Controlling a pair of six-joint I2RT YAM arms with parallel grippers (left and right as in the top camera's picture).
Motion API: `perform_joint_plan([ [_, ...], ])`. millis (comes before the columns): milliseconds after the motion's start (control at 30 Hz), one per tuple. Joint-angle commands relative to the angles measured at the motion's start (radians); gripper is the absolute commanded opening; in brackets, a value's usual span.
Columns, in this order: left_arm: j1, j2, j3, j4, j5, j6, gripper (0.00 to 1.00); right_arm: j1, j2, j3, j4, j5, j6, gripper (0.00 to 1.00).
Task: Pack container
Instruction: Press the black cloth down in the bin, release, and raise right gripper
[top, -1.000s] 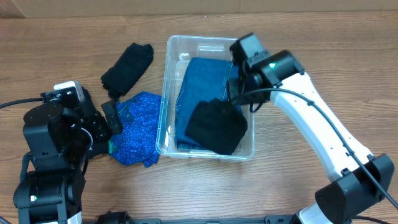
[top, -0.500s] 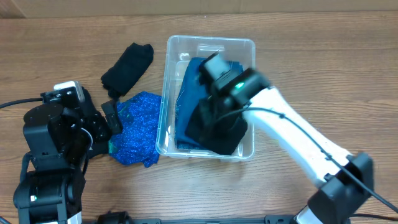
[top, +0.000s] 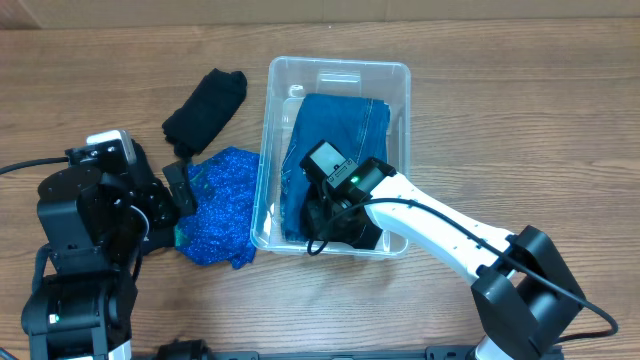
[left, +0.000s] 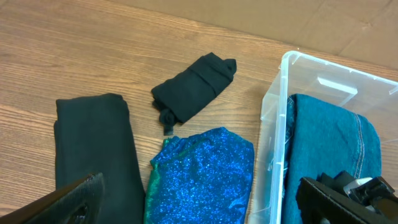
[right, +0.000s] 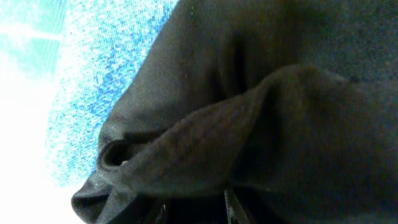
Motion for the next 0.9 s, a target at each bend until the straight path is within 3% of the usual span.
perform_joint_plan([
  [0,-0.008,-0.005,0.021,0.002,-0.008,0.023,1.00,-0.001,0.061,-0.010,-0.059,0.020,0.013,0.33],
  [200,-0.008,-0.005,0.021,-0.009,-0.008,0.023,1.00,-0.004,0.034,0.293,-0.272,0.194,0.013,0.34],
  [300,-0.008,-0.005,0.020,-0.018,-0.008,0.023,1.00,-0.012,-0.010,0.464,-0.330,0.249,0.013,0.41],
  [333,-0.008,-0.005,0.020,-0.023,-0.008,0.023,1.00,-0.023,-0.032,0.537,-0.347,0.259,0.013,0.48],
  [433,-0.008,-0.005,0.020,-0.039,-0.007,0.032,1.00,-0.077,-0.092,0.689,-0.378,0.265,0.013,0.80],
  [467,-0.008,-0.004,0.021,-0.039,-0.006,0.049,1.00,-0.099,-0.113,0.724,-0.389,0.264,0.013,0.85],
  [700,0.040,0.059,0.021,-0.047,-0.042,0.084,1.00,-0.309,-0.238,0.784,-0.541,0.262,-0.006,0.91],
  [867,0.215,0.126,0.021,-0.047,-0.077,-0.071,1.00,-0.453,-0.245,0.783,-0.680,0.262,-0.018,0.92],
])
